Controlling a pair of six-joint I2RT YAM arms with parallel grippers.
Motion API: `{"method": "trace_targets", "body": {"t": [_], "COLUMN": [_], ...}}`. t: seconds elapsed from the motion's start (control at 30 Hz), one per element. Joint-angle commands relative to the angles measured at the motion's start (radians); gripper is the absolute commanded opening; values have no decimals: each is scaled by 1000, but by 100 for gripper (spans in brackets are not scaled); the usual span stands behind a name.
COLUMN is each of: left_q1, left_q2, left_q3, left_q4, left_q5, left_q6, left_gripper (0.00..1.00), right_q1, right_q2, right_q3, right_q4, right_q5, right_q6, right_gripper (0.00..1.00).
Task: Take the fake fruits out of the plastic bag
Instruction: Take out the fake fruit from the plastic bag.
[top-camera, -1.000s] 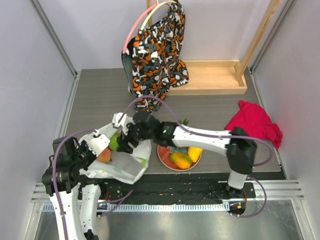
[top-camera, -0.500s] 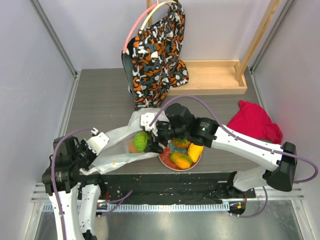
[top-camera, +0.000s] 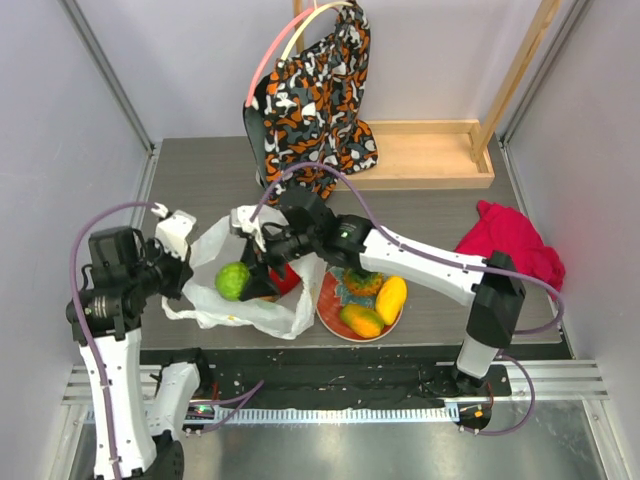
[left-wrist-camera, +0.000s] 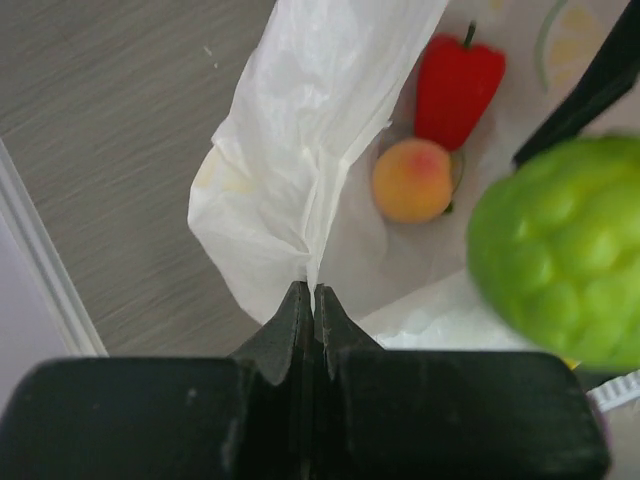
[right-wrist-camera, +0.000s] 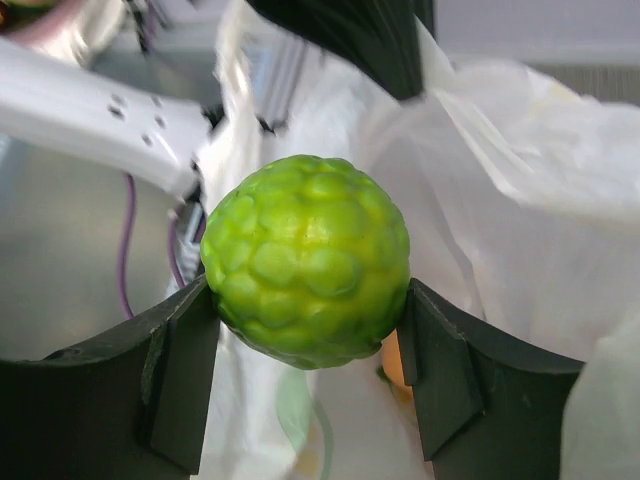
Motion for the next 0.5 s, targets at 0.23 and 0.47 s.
{"method": "trace_targets", "body": {"t": [0.23, 0.47], "left_q1": [3, 26], "left_q2": [91, 135], "left_q3": [206, 265], "left_q4": [195, 285], "left_q5": [-89, -285], "left_q6": [-319, -386], "left_gripper": [0, 0], "right_q1": [-50, -172], "right_q2": [27, -86], "right_q3": [378, 213], "right_q4": [319, -21], "right_q5": [-279, -357], "right_q6": [534, 292], "right_gripper": [50, 51]}}
